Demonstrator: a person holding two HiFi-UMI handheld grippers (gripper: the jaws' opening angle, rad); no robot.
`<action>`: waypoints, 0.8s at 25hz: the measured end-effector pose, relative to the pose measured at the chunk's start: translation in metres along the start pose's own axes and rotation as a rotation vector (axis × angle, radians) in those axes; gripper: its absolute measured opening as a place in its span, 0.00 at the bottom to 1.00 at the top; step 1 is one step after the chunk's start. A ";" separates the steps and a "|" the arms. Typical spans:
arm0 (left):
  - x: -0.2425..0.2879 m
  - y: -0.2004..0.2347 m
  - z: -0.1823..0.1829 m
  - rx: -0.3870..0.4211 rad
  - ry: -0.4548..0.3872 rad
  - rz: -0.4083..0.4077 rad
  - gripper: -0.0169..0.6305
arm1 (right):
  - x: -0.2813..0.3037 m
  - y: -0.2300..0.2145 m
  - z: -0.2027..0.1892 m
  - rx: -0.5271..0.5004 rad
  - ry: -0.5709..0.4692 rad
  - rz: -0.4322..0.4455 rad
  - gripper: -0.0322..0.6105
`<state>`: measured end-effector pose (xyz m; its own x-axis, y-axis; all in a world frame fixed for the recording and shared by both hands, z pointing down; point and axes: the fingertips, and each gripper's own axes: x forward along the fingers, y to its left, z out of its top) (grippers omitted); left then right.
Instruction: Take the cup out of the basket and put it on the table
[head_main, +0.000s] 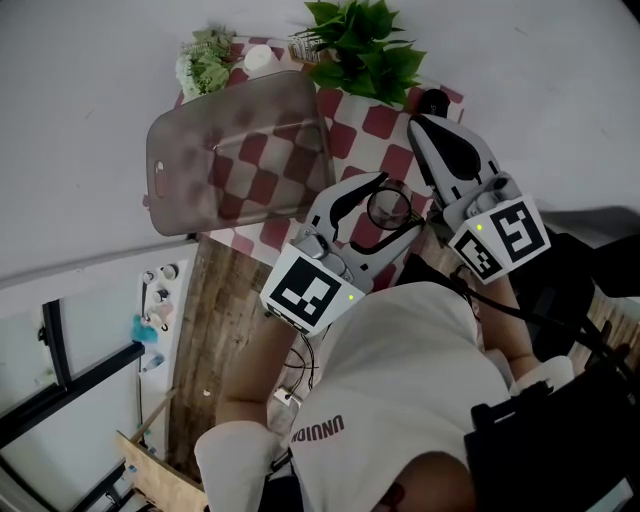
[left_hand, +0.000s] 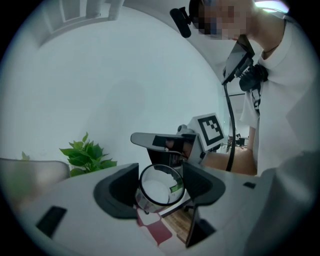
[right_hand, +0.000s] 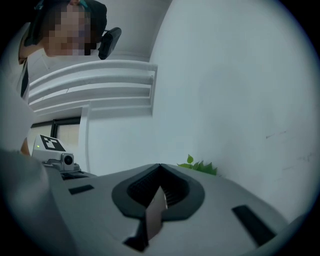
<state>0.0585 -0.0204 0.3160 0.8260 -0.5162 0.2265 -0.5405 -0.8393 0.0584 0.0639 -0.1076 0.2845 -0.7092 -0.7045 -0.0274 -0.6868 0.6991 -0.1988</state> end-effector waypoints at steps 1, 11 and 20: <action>0.002 -0.001 -0.003 -0.014 0.007 -0.003 0.47 | -0.001 -0.002 -0.002 0.001 0.007 -0.004 0.08; 0.025 -0.006 -0.030 -0.057 0.059 -0.007 0.47 | -0.014 -0.026 -0.027 0.013 0.062 -0.043 0.08; 0.033 -0.002 -0.059 -0.076 0.088 0.012 0.47 | -0.019 -0.034 -0.044 0.036 0.086 -0.061 0.08</action>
<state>0.0780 -0.0255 0.3813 0.8041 -0.5062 0.3119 -0.5635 -0.8161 0.1283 0.0937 -0.1120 0.3349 -0.6783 -0.7315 0.0701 -0.7241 0.6492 -0.2329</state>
